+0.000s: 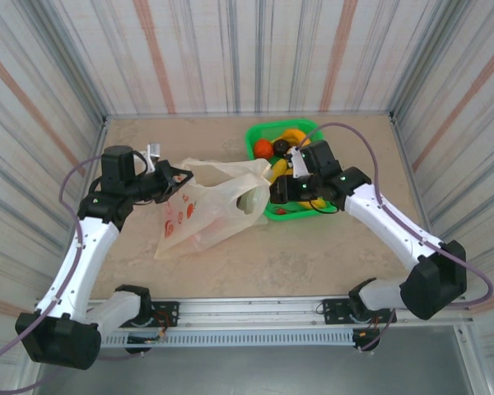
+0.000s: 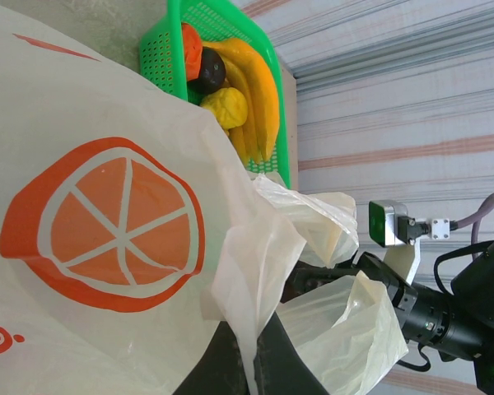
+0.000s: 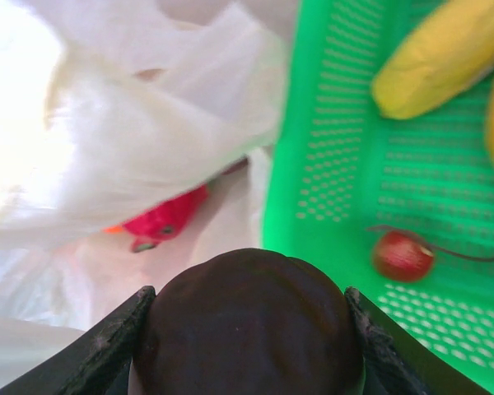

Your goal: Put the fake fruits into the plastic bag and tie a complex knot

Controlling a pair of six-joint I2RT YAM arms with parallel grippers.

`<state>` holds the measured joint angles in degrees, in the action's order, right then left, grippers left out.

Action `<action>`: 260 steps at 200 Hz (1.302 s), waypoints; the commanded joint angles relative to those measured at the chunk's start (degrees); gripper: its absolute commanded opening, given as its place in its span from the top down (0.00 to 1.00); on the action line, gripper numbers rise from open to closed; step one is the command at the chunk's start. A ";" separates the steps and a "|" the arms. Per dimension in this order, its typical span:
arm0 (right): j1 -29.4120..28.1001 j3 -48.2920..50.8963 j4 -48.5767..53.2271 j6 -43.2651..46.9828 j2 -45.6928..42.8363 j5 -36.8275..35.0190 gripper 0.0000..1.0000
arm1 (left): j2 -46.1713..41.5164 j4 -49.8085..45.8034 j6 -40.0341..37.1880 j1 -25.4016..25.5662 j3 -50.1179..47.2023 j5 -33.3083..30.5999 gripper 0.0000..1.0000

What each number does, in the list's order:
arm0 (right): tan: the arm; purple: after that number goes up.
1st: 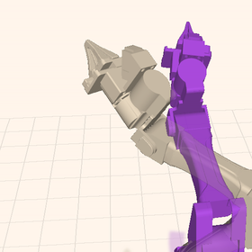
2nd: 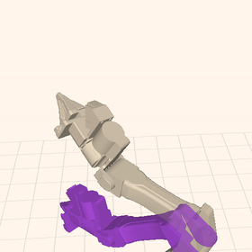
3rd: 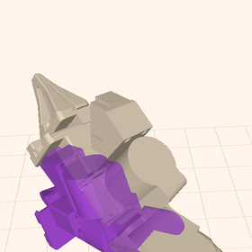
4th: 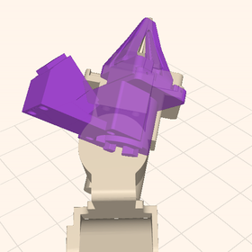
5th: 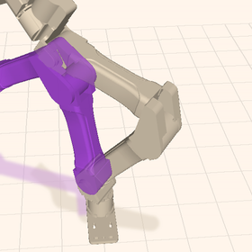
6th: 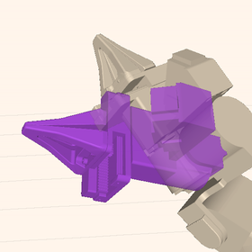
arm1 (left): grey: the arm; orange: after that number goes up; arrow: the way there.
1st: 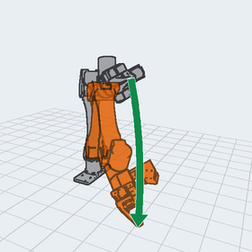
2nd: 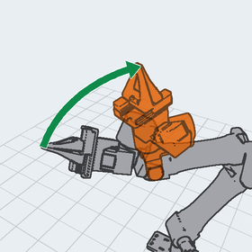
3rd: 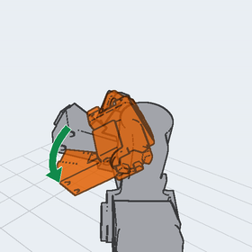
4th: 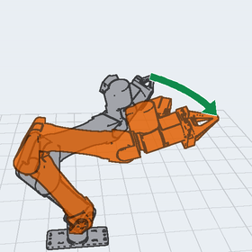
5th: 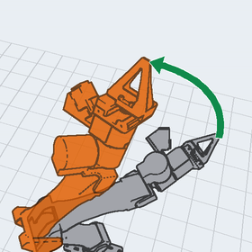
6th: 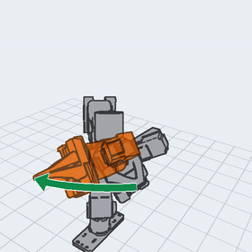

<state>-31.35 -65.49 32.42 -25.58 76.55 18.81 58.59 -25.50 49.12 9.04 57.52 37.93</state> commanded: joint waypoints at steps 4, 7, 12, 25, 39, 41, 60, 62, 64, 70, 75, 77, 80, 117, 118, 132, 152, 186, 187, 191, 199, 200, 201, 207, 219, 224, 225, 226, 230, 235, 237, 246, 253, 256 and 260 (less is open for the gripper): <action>-3.08 -1.27 -7.06 -3.57 2.48 2.81 0.54 | -0.92 0.29 -1.18 -0.42 0.10 1.25 1.00; -3.54 -1.63 -7.40 -3.60 2.88 2.79 0.54 | -0.93 0.27 -1.14 -0.42 0.12 1.34 1.00; -4.19 -2.32 -7.98 -3.62 3.41 2.68 0.54 | -0.98 0.27 -1.19 -0.42 0.14 1.40 1.00; -5.97 -4.19 -9.78 -3.77 5.21 2.67 0.54 | -0.95 0.27 -1.32 -0.45 0.13 1.57 1.00; -7.65 -6.35 -11.78 -4.01 7.46 2.82 0.54 | -0.93 0.27 -1.38 -0.44 0.14 1.62 1.00; -7.95 -6.61 -12.06 -4.03 7.77 2.86 0.54 | -0.93 0.27 -1.33 -0.43 0.14 1.68 1.00; -10.28 -9.72 -14.03 -3.81 10.89 2.84 0.54 | -0.98 0.27 -1.41 -0.44 0.16 1.77 1.00; -10.48 -10.06 -14.20 -3.78 11.23 2.82 0.54 | -1.01 0.27 -1.44 -0.41 0.14 1.72 1.00; -10.74 -10.37 -14.29 -3.75 11.51 2.86 0.54 | -0.99 0.23 -1.48 -0.42 0.12 1.78 1.00; -11.41 -11.33 -14.65 -3.45 12.48 2.89 0.54 | -1.05 0.22 -1.49 -0.42 0.05 1.75 1.00; -11.89 -12.01 -15.02 -3.31 13.16 3.01 0.54 | -1.14 0.24 -1.49 -0.42 0.00 1.84 1.00; -12.06 -12.31 -15.24 -3.24 13.46 3.06 0.54 | -1.14 0.20 -1.49 -0.42 -0.03 1.78 1.00; -12.37 -12.63 -15.47 -3.21 13.90 3.13 0.54 | -1.14 0.19 -1.52 -0.44 -0.02 1.75 1.00; -14.97 -16.98 -17.73 -3.34 19.64 5.15 0.54 | -1.23 0.19 -1.66 -0.44 -0.12 1.54 1.00; -15.10 -17.10 -17.74 -3.29 19.75 5.17 0.53 | -1.25 0.19 -1.66 -0.47 -0.17 1.54 1.00; -16.14 -18.29 -18.01 -3.41 21.61 5.40 0.53 | -1.58 0.14 -1.57 -0.51 -0.21 0.98 1.00; -17.10 -19.13 -19.63 -4.84 24.15 7.20 0.50 | -2.36 0.05 -1.40 -1.00 -0.48 -0.05 1.00; -19.08 -21.38 -21.82 -7.06 28.43 10.33 0.50 | -3.06 -0.51 -1.23 -2.22 -0.66 0.12 1.00; -19.17 -21.45 -21.85 -7.09 28.54 10.44 0.50 | -3.05 -0.51 -1.23 -2.29 -0.70 0.08 1.00; -19.31 -21.57 -22.02 -7.33 28.95 10.79 0.50 | -3.20 -0.51 -1.16 -2.35 -0.81 0.11 1.00; -19.66 -21.99 -22.14 -7.70 29.70 11.44 0.49 | -3.24 -0.43 -1.14 -2.39 -0.83 0.11 1.00; -19.68 -22.02 -22.14 -7.76 29.75 11.48 0.49 | -3.27 -0.39 -1.14 -2.42 -0.83 0.21 1.00; -19.70 -22.07 -22.14 -7.79 29.81 11.49 0.49 | -3.24 -0.41 -1.14 -2.43 -0.83 0.25 1.00; -19.84 -22.34 -22.15 -8.01 30.23 11.81 0.47 | -3.21 -0.48 -1.14 -2.43 -0.83 0.21 1.00; -19.89 -22.63 -22.19 -8.17 30.68 12.21 0.44 | -3.14 -0.50 -1.14 -2.53 -0.84 0.38 1.00; -19.97 -22.62 -22.08 -8.17 30.72 12.28 0.43 | -3.06 -0.39 -1.14 -2.53 -0.83 0.39 1.00; -20.02 -22.64 -22.07 -8.17 30.74 12.29 0.42 | -3.09 -0.37 -1.14 -2.53 -0.83 0.43 1.00; -20.00 -22.65 -22.06 -8.17 30.71 12.30 0.42 | -3.11 -0.40 -1.14 -2.53 -0.87 0.45 1.00; -20.01 -22.62 -22.01 -8.17 30.74 12.18 0.40 | -3.09 -0.43 -1.14 -2.49 -0.83 0.52 1.00; -19.99 -22.74 -21.82 -8.08 30.67 12.00 0.38 | -3.06 -0.43 -1.14 -2.53 -0.82 0.56 1.00; -19.94 -22.72 -21.67 -8.01 30.63 11.92 0.37 | -3.11 -0.43 -1.14 -2.53 -0.85 0.56 1.00; -19.90 -22.70 -21.07 -7.64 30.37 11.38 0.34 | -3.04 -0.39 -1.14 -2.55 -0.77 0.59 1.00; -19.89 -22.70 -20.48 -7.19 30.17 10.95 0.31 | -3.11 -0.37 -1.22 -2.62 -0.74 0.65 1.00; -19.81 -22.75 -20.21 -7.00 30.06 10.73 0.30 | -3.05 -0.36 -1.20 -2.62 -0.77 0.65 1.00; -19.80 -22.73 -19.79 -6.75 29.86 10.41 0.29 | -3.06 -0.37 -1.22 -2.62 -0.74 0.65 1.00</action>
<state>-51.27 -86.43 11.42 -32.60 106.69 29.36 56.23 -25.54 48.88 7.05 57.28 38.33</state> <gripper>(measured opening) 0.679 0.048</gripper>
